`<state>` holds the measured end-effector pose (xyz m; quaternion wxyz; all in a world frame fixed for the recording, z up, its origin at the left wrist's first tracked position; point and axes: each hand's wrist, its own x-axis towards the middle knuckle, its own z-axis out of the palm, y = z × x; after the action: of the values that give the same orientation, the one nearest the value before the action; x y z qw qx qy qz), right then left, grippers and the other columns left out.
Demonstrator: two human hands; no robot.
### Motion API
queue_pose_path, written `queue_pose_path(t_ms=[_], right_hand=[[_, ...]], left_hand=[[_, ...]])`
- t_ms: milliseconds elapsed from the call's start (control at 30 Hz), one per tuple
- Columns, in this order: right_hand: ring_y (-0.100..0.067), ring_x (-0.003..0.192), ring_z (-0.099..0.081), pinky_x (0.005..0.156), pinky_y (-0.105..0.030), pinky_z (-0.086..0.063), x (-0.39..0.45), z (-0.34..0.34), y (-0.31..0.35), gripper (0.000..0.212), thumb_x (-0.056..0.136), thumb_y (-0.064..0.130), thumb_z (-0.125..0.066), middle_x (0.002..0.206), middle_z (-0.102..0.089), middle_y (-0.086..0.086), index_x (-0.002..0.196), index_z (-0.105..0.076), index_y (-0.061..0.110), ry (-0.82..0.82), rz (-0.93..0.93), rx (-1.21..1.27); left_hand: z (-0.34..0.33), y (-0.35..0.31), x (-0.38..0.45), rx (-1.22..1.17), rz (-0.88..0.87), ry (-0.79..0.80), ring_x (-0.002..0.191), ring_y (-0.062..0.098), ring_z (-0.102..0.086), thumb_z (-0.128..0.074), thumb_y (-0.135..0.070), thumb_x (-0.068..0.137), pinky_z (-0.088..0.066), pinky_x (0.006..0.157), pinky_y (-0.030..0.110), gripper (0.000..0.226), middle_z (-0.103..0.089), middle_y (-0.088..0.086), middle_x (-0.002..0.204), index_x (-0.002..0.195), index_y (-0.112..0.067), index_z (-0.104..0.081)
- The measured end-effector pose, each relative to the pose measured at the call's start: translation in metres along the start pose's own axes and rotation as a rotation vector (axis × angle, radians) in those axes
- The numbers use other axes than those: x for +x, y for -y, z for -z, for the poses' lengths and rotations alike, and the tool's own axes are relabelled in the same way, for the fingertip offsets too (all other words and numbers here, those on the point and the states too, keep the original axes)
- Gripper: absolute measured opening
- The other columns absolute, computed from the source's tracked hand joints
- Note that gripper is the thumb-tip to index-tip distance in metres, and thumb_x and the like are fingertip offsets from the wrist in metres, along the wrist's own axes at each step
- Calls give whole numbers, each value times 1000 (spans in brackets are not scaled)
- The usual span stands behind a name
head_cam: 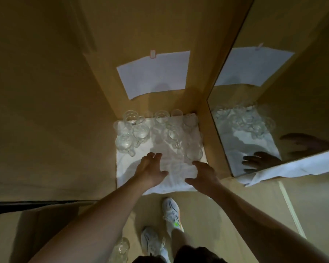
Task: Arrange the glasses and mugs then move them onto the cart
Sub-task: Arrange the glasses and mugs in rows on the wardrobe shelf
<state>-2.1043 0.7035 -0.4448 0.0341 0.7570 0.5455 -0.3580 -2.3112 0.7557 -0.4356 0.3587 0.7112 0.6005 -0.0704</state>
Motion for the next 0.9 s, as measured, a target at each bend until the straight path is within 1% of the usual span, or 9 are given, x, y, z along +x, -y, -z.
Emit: queue_pose_path(t_ms=[133,200,267,333,400,500,667,767,900], right_hand=[[-29,130,-51,106,-35,-44,30,2,-3,79,81,47,-76,141,-54,-10,148,-42,21,-34,-78,89],[-29,129,-52,104,-35,-44,44,3,-5,77,82,46,-76,140,-55,-10,146,-43,21,-66,-111,157],[-28,130,-52,105,-34,-43,55,6,-6,75,83,43,-76,142,-55,-11,147,-43,19,-116,-140,215],[-29,132,-50,106,-34,-40,65,6,-8,73,86,39,-75,143,-53,-12,147,-43,17,-151,-167,251],[-30,133,-48,106,-34,-39,76,5,-10,71,87,36,-75,143,-51,-13,147,-43,17,-169,-196,270],[-32,131,-49,106,-36,-39,95,1,-9,69,87,36,-74,141,-53,-16,146,-44,15,-197,-231,279],[-33,130,-49,104,-38,-41,128,-11,-10,68,88,35,-74,138,-54,-16,144,-45,12,-283,-276,334],[-35,130,-48,104,-41,-41,155,-26,-17,73,87,35,-75,141,-51,-18,147,-42,9,-358,-308,400],[-37,129,-49,104,-44,-45,192,-47,-29,82,82,36,-79,143,-50,-19,148,-39,8,-444,-369,466]], left_hand=[[-5,-10,26,-25,-11,10,146,31,-31,-66,-44,94,-31,117,37,79,-31,12,159,157,-17,-29],[-8,-14,37,-38,-5,35,147,30,-28,-66,-42,94,-29,116,36,78,-30,10,160,157,-17,-28],[-13,-16,48,-59,10,52,148,28,-25,-66,-41,94,-27,116,35,77,-27,8,161,157,-20,-27],[-18,-19,60,-79,21,56,146,28,-28,-68,-41,92,-29,115,35,78,-29,7,159,156,-21,-29],[-24,-22,72,-113,34,51,144,29,-33,-72,-41,90,-31,113,35,79,-34,9,156,155,-20,-32],[-35,-24,90,-158,39,22,141,27,-37,-76,-37,86,-31,111,32,82,-40,8,153,154,-19,-34],[-60,-20,127,-244,48,-18,141,23,-37,-82,-35,81,-32,112,31,88,-40,3,152,154,-22,-34],[-83,-17,156,-270,28,-18,142,22,-37,-84,-35,79,-32,112,31,93,-39,2,153,155,-22,-32],[-123,-10,188,-297,12,9,142,20,-36,-86,-35,76,-32,112,30,96,-39,0,154,155,-24,-32]])
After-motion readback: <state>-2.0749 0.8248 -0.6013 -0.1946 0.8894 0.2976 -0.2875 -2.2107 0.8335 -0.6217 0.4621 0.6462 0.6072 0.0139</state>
